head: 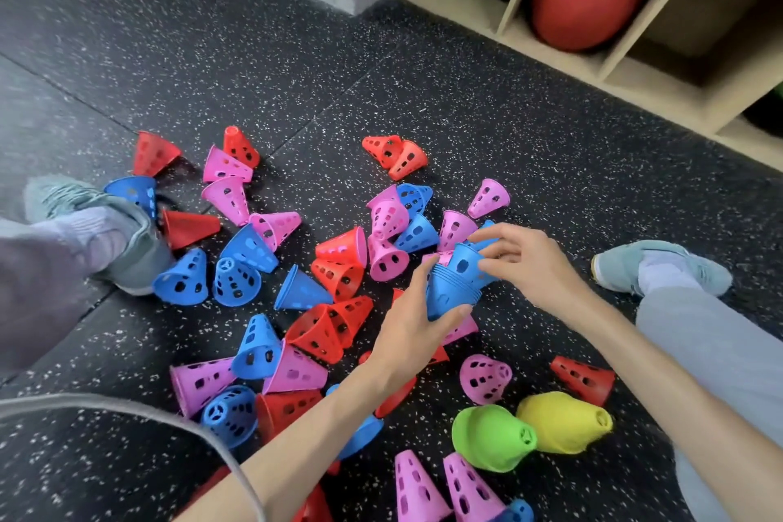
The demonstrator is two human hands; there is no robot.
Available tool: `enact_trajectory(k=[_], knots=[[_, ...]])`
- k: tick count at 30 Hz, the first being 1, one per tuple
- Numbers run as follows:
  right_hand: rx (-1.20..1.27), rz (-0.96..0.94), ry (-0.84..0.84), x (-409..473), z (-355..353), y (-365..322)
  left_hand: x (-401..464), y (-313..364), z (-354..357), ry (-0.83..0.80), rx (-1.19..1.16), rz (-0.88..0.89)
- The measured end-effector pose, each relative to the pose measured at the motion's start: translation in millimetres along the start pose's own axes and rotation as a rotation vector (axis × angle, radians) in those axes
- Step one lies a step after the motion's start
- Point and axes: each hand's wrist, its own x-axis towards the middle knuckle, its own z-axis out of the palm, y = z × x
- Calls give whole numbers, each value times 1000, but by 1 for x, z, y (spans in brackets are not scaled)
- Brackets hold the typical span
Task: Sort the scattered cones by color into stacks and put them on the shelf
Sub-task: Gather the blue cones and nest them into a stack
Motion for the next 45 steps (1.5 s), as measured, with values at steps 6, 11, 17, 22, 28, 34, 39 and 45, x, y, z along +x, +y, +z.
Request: enact_trajectory(k=[6,11,17,22,28,34,39,45], knots=[[78,-31,-57,-11,8,10,4,7,4,-15,18,21],[70,-9,-99,-17,9,21,4,7,10,-33,23,32],[52,-48,-129,-18,9,14,2,14,15,18,-90,46],[-23,-64,-111,-20,14,7,6,17,5,-34,-56,45],[-50,-85,-67,-18,18,-10,22,22,-70,-278,317,127],[2,-115,-54,-25,29,-32,20,-24,-174,13,586,67],[43,-101,-48,-37,45,-33,2,-56,-189,217,520,-144],[56,-94,-75,-42,54,-29,-3,-62,-182,211,494,-233]])
